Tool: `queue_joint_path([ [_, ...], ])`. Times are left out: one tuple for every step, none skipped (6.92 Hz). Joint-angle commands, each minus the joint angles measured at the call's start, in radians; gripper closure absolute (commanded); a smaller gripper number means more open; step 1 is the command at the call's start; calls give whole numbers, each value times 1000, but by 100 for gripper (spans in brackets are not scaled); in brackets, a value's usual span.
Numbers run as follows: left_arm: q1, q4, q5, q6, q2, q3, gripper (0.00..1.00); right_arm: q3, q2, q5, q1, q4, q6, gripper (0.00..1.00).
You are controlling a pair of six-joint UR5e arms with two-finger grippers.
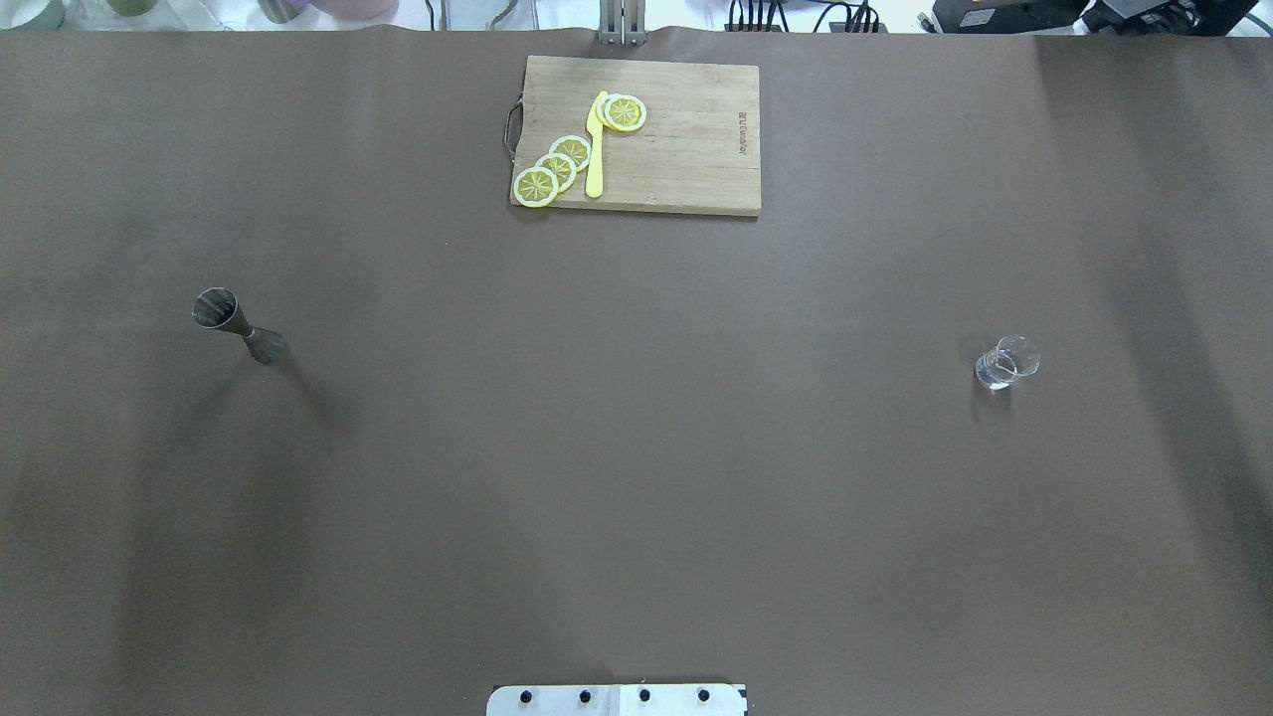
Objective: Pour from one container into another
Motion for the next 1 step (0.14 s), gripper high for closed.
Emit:
queue_joint_path([
  [-1, 2, -2, 0, 3, 0, 2, 1, 1, 0, 0, 0, -1, 0],
])
